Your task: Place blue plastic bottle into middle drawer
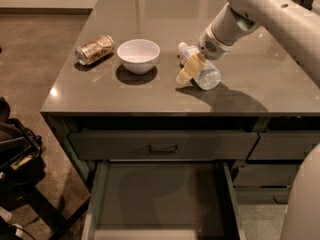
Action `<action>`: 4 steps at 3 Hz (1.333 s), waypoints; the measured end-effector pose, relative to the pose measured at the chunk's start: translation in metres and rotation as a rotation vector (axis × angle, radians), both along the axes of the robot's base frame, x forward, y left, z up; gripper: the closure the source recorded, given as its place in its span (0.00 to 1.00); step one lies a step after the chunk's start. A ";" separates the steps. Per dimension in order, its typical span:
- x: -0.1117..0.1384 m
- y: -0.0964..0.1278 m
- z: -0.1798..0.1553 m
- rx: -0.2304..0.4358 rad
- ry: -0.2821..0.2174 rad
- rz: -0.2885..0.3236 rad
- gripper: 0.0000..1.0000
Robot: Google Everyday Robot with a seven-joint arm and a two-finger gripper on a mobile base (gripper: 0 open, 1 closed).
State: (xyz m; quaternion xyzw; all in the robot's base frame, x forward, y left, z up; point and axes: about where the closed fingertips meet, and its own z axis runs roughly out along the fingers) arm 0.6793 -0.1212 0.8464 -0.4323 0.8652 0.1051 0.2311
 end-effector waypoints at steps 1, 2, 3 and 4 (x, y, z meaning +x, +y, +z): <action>0.000 0.000 0.000 0.000 0.000 0.000 0.42; 0.000 0.000 0.000 0.000 0.000 0.000 0.64; 0.000 0.000 0.000 0.000 0.000 0.000 0.88; 0.000 0.000 0.000 0.000 0.000 0.000 1.00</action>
Offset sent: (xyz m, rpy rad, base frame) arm 0.0000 0.0000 0.0000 0.0000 0.0000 0.0000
